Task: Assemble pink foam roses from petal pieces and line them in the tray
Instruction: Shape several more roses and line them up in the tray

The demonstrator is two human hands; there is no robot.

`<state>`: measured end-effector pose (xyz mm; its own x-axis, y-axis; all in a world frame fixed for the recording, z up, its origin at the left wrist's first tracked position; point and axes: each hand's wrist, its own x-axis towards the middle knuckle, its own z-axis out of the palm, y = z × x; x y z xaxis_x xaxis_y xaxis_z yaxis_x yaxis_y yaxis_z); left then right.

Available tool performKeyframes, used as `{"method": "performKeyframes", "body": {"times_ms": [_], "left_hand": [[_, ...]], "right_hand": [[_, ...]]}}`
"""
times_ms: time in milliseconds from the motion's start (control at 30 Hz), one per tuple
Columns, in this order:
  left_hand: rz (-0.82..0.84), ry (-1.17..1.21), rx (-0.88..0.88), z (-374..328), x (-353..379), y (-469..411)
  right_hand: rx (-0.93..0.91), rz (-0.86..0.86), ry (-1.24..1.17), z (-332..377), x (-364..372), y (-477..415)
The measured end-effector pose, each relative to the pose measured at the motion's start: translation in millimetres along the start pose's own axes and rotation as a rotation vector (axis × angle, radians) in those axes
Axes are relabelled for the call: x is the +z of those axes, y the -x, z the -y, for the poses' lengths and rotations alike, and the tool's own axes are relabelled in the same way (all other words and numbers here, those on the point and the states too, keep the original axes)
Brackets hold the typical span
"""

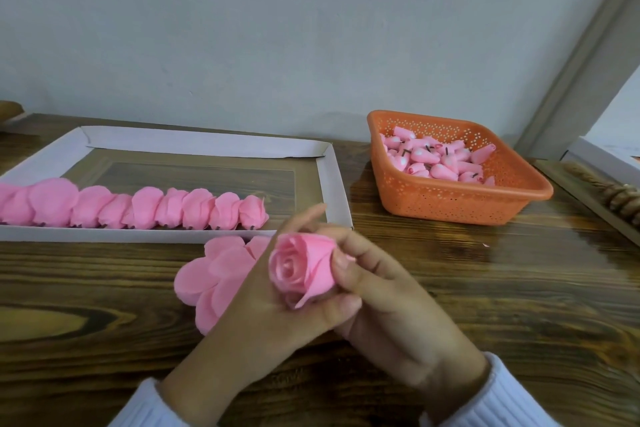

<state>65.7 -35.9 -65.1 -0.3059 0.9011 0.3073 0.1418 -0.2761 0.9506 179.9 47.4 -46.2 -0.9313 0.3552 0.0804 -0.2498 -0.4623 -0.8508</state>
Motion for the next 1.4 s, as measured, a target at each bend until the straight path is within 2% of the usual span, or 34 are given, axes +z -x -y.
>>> {"method": "performKeyframes", "body": {"times_ms": [167, 333, 467, 567, 667, 800, 867, 967, 1100, 1200, 1300, 1400], "left_hand": [[-0.048, 0.025, -0.001, -1.8, 1.7, -0.7], [-0.040, -0.021, 0.062, -14.4, 10.0, -10.2], [-0.061, -0.018, 0.107, -19.4, 15.7, -15.3], [-0.157, 0.094, 0.106, -16.7, 18.9, -16.6], [-0.284, 0.130, 0.095, -9.1, 14.6, -17.0], [-0.324, 0.016, 0.143, -5.9, 7.6, -19.5], [-0.318, -0.026, 0.146, -2.6, 6.4, -19.6], [-0.308, -0.070, 0.129, 2.4, 6.6, -19.8], [-0.266, -0.034, 0.077, 4.2, 9.9, -17.7], [-0.201, -0.116, 0.034, 3.1, 9.6, -12.2], [-0.133, -0.093, -0.044, 1.3, 11.1, -11.9], [-0.176, -0.057, -0.036, 3.2, 13.1, -13.7]], "right_hand": [[0.157, 0.033, -0.110, -13.1, 1.2, -4.4], [0.173, 0.001, -0.143, -13.8, -2.4, -5.9], [0.161, -0.043, -0.047, -8.0, -1.5, -7.2], [0.156, -0.109, 0.073, -5.0, -5.5, -6.8], [0.081, -0.191, 0.121, 0.5, -8.2, -4.1], [-0.209, -0.385, 0.503, 4.0, -9.1, -1.4], [-0.362, -0.393, 0.596, 5.7, -7.3, -0.4], [-0.492, -0.365, 0.721, 8.3, -5.8, 2.7], [-0.601, -0.267, 0.898, 9.6, -3.0, 4.1], [-0.654, -0.256, 1.016, 10.4, -4.8, 3.2], [-0.627, -0.302, 1.018, 10.1, -6.8, 2.2], [-0.606, -0.355, 0.942, 9.0, -7.6, 1.5]]}}
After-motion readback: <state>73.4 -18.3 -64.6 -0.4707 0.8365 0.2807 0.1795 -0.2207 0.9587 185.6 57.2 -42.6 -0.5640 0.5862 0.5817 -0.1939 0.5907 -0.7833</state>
